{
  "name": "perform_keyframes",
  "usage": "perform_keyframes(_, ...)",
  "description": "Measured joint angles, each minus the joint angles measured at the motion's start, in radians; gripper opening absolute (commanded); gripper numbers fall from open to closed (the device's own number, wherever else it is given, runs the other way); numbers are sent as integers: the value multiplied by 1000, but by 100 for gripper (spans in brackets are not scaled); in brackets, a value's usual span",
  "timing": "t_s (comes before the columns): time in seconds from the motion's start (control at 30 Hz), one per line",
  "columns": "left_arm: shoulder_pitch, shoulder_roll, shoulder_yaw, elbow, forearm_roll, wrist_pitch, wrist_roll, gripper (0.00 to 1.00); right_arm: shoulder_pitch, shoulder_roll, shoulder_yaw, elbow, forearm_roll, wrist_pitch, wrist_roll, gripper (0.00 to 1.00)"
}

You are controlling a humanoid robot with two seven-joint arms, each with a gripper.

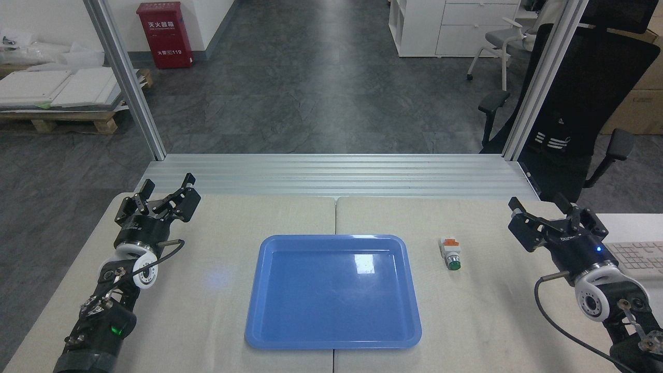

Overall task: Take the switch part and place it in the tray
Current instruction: 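Move the right gripper over the white-and-orange switch part and close on it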

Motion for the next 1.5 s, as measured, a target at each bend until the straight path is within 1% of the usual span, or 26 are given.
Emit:
perform_keyframes(0.17,0,0,0,0,0,0,0,100,20,32,-1,-14,2,13,5,98)
perform_keyframes(0.33,0,0,0,0,0,0,0,100,23,40,5,-11,5,34,9,98)
perform_keyframes(0.43,0,0,0,0,0,0,0,100,11,41,23,10,16,41,12,98)
perform_keyframes(0.53,0,0,0,0,0,0,0,100,-38,46,84,75,47,64,14,98)
perform_keyframes(0.63,0,0,0,0,0,0,0,100,-111,69,169,179,66,93,16,98)
perform_keyframes(0.73,0,0,0,0,0,-1,-1,100,-188,108,240,306,78,108,16,98)
perform_keyframes(0.77,0,0,0,0,0,-1,-1,100,-223,130,267,373,81,112,15,98)
perform_keyframes(0.9,0,0,0,0,0,-1,-1,100,-276,186,312,503,85,115,12,98)
perform_keyframes(1.07,0,0,0,0,0,-1,-1,100,-293,236,329,580,87,115,9,98)
perform_keyframes(1.27,0,0,0,0,0,-1,-1,100,-303,265,342,634,89,122,11,97)
perform_keyframes(1.3,0,0,0,0,0,-1,-1,100,-304,266,345,641,89,123,12,96)
perform_keyframes(1.43,0,0,0,0,0,-1,-1,100,-306,269,362,668,92,143,14,84)
perform_keyframes(1.47,0,0,0,0,0,-1,-1,100,-307,269,371,674,93,153,14,77)
perform_keyframes(1.5,0,0,0,0,0,-1,-1,100,-307,270,384,679,95,162,15,66)
